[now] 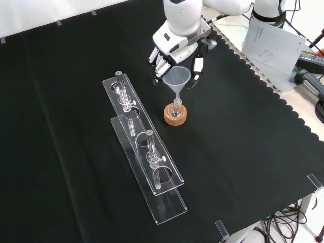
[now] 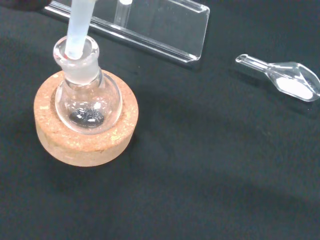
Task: Place the funnel on the round-bottom flask.
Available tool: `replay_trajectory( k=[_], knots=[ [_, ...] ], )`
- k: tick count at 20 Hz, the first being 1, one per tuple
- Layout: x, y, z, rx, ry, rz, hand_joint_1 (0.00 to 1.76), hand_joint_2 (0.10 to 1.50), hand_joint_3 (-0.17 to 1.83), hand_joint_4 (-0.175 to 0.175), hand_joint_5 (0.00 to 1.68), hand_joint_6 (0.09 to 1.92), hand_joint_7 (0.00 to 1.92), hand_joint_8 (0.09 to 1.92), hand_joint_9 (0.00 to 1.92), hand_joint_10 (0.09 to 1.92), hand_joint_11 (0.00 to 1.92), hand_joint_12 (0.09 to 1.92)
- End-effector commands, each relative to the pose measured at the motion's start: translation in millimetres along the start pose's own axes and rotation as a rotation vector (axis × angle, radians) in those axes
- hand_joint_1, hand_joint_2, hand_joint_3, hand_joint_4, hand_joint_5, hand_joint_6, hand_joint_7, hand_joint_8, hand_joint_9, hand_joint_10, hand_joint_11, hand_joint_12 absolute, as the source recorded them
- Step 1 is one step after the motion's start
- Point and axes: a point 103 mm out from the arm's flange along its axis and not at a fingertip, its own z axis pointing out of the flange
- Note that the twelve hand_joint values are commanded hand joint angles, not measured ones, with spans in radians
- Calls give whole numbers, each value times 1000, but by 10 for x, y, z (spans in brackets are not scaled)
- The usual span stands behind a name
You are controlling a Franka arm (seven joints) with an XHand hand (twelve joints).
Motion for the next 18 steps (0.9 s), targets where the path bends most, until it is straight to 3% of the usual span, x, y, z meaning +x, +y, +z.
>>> replay_trajectory(
  k=[1,18],
  knots=[
    [1,2,3,-3,-23,1,727,786,539,-46,665,689,796,799,1046,632,688,1244],
    [-11,68,120,17,-58,22,731,788,542,-47,669,695,793,800,1045,631,683,1244]
  ],
)
